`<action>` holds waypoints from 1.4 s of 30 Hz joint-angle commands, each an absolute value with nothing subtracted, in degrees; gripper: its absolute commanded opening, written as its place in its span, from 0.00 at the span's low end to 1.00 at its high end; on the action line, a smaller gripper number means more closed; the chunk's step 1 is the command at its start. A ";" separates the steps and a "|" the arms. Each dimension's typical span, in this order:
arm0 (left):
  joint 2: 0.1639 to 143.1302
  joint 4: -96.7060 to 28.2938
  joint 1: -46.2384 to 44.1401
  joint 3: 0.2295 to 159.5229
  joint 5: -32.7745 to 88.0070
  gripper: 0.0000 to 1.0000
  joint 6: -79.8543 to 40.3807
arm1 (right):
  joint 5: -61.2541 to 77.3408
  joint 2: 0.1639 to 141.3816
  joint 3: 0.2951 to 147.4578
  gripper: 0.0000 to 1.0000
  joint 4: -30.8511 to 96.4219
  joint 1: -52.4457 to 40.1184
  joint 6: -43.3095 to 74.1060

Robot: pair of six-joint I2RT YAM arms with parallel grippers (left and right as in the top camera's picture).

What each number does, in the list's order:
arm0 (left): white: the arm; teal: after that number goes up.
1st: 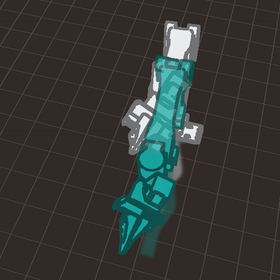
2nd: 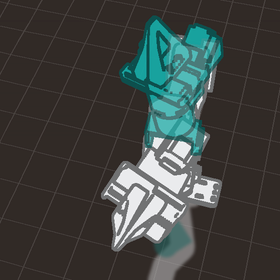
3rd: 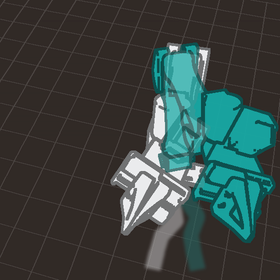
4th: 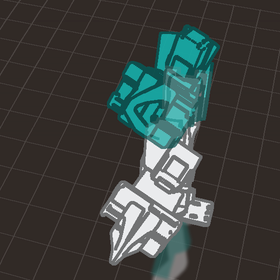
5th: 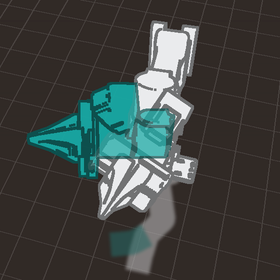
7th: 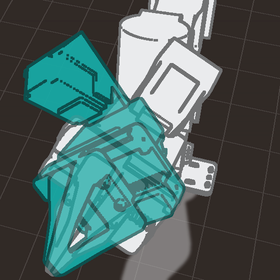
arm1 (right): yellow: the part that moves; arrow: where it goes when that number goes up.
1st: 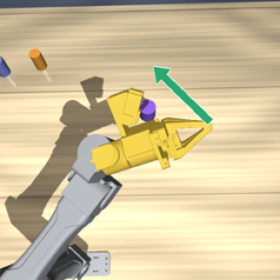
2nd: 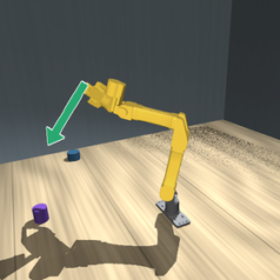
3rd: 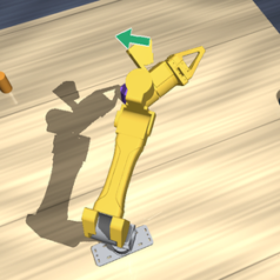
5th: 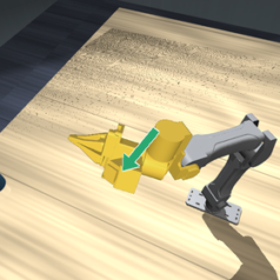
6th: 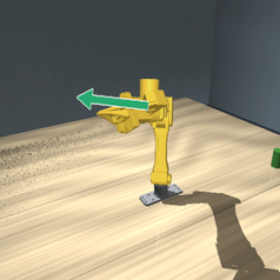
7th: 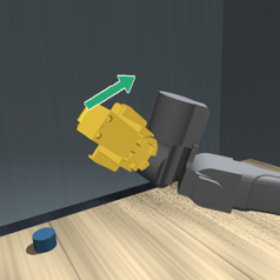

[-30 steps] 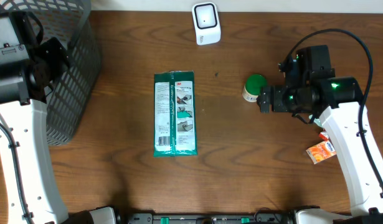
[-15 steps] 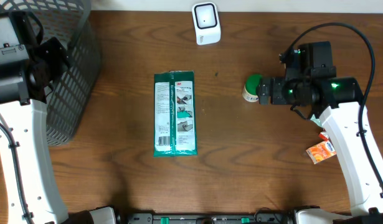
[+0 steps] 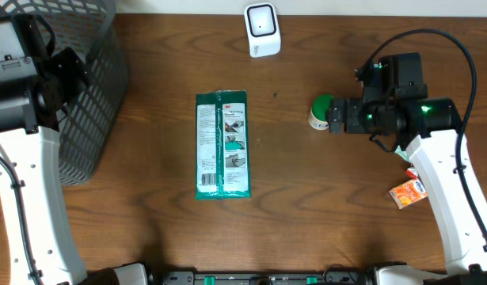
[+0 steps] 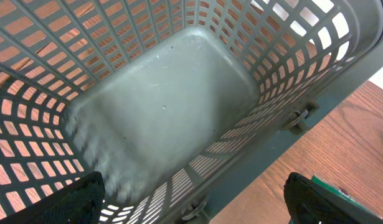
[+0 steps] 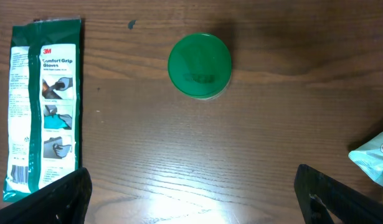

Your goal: Scan the item barcode

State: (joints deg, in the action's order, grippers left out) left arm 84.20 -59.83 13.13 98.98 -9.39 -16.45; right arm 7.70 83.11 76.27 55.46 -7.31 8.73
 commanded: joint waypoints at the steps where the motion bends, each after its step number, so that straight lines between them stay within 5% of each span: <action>1: 84.23 -59.96 13.43 99.33 -10.13 0.92 -15.90 | 7.86 83.29 75.92 0.99 55.40 -7.22 9.19; 42: 84.23 -59.96 13.43 99.33 -10.13 0.92 -15.90 | 7.99 99.22 83.35 0.99 60.40 -11.35 7.62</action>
State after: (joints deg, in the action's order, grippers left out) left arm 84.20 -59.83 13.13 98.98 -9.41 -16.45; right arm 7.77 97.47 82.46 60.53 -9.69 8.49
